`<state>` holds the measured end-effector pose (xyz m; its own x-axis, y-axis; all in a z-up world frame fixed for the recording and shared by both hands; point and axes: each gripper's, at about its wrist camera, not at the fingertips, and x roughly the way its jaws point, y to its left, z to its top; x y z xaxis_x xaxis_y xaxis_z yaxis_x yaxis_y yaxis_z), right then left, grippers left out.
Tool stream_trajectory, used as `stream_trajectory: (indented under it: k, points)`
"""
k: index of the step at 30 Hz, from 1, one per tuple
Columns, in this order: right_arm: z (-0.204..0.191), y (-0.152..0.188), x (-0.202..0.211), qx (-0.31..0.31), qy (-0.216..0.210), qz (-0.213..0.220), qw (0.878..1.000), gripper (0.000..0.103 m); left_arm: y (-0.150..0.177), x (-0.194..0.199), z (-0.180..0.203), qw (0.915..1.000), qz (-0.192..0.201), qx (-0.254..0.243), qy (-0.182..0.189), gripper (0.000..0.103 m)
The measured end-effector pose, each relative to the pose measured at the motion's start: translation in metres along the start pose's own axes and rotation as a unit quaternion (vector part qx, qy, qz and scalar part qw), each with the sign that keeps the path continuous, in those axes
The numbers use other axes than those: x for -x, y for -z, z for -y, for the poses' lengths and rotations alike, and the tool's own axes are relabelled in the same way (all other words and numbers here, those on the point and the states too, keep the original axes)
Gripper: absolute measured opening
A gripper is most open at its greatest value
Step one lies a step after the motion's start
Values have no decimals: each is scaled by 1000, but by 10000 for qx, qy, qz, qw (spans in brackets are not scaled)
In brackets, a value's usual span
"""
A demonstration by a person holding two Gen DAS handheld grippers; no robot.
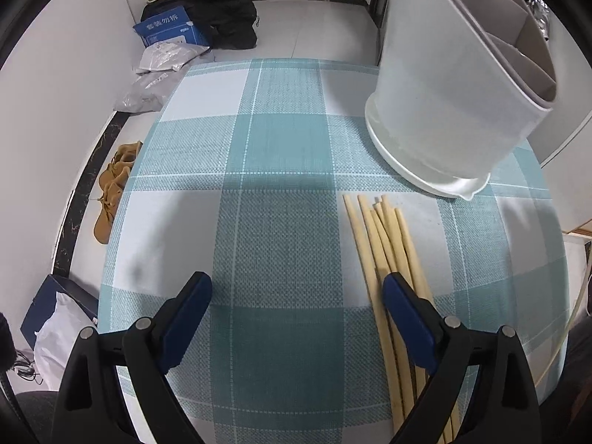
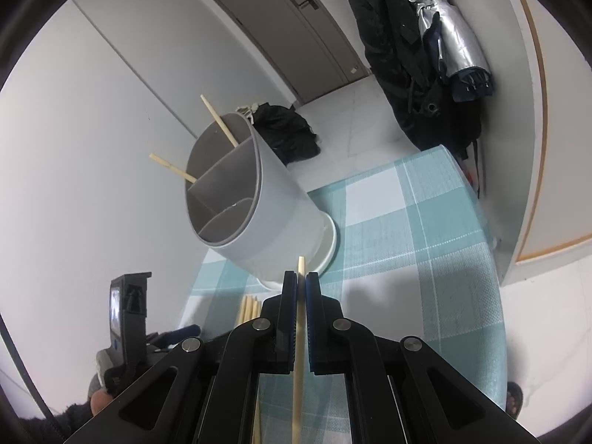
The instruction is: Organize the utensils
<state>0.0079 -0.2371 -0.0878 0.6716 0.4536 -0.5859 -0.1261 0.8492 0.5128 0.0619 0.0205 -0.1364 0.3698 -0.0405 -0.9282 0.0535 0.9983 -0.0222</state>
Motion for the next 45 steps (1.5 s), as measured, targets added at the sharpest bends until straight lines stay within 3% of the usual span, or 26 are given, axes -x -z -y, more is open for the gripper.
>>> stream_trajectory:
  k: [13,16,18,21,23,27,30,31,35,41,45]
  points:
    - [1,-3,-4,-43,-167,10,9999,4,-19,-12,-1,9989,-272,105,-363,89]
    - [2,-4,-6,-48,-176,-6,9998,4,-22,-11,4,9986,-320,290,-314,70]
    - [3,-4,-5,-44,-165,11,9999,4,-21,-8,10,9988,-333,290,-206,40]
    - [3,-3,-5,-59,-158,29,9999,4,-21,-7,20,9993,-308,211,-90,9]
    - [3,-3,-5,-63,-154,30,9999,4,-21,-7,19,9992,-275,257,-109,3]
    - [2,-1,-3,6,-106,63,9999,4,-22,-7,17,9994,-252,229,-103,1]
    - [-1,0,-4,118,-59,79,9999,4,-21,-2,13,9993,-168,281,207,1]
    - [-3,0,-4,188,-30,89,9998,4,-19,3,12,9986,-79,305,427,1]
    - [-16,5,-3,523,87,149,9985,4,-15,26,6,9963,389,266,721,1]
    - [-39,13,4,796,98,275,9964,4,-3,71,9,9869,1239,-62,1034,1]
    - [-56,16,14,996,55,484,9938,4,3,92,12,9798,1590,-173,1204,1]
